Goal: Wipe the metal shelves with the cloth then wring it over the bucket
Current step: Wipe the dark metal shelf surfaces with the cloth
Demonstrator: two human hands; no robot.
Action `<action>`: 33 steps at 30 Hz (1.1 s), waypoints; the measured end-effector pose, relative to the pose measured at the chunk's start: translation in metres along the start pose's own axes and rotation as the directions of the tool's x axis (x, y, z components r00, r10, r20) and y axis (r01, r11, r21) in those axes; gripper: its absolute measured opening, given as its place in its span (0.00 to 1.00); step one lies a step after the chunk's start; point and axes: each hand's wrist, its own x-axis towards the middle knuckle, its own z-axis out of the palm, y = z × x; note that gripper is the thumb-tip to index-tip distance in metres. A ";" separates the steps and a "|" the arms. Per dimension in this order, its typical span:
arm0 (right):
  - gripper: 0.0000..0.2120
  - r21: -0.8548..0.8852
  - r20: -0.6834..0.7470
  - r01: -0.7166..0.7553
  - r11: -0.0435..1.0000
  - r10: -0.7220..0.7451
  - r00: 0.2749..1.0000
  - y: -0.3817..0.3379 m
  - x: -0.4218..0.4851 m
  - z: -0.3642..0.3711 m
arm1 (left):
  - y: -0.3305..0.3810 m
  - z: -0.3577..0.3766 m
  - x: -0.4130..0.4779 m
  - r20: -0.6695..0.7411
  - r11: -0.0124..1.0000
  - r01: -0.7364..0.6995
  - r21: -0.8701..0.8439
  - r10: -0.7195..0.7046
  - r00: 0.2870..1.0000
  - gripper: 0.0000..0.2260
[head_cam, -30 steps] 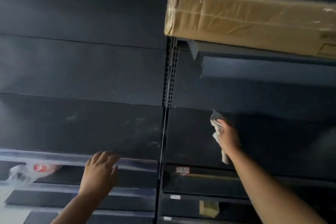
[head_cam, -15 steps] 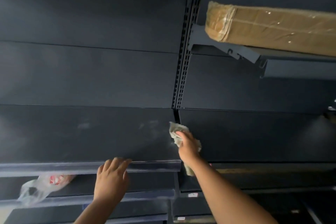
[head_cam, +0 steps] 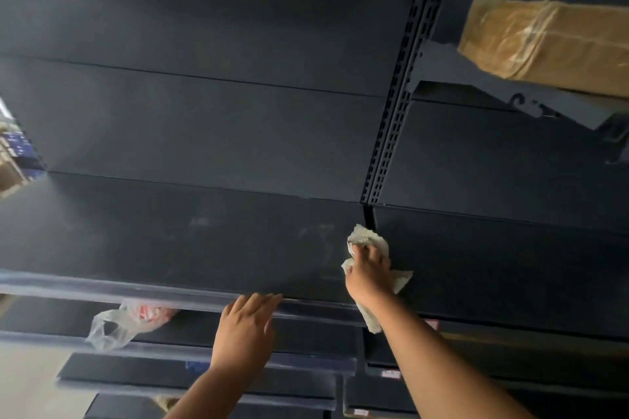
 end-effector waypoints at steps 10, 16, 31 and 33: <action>0.26 0.206 0.052 0.447 0.870 -0.466 0.883 -0.143 -0.014 0.042 | -0.022 -0.010 -0.008 -0.121 0.985 0.006 -0.173 -0.028 0.992 0.19; 0.25 0.339 -0.026 0.474 0.813 -0.496 0.868 -0.125 0.001 0.036 | -0.060 -0.020 -0.018 -0.129 0.994 0.099 -0.045 -0.104 0.986 0.20; 0.29 0.030 -0.109 0.212 0.977 -0.207 0.972 -0.124 0.017 0.047 | -0.159 -0.066 0.023 -0.147 0.982 0.167 0.087 -0.153 0.977 0.11; 0.29 0.041 -0.073 0.252 0.967 -0.249 0.966 -0.170 0.005 0.058 | -0.178 -0.073 0.021 -0.153 0.984 0.166 0.065 -0.155 0.976 0.11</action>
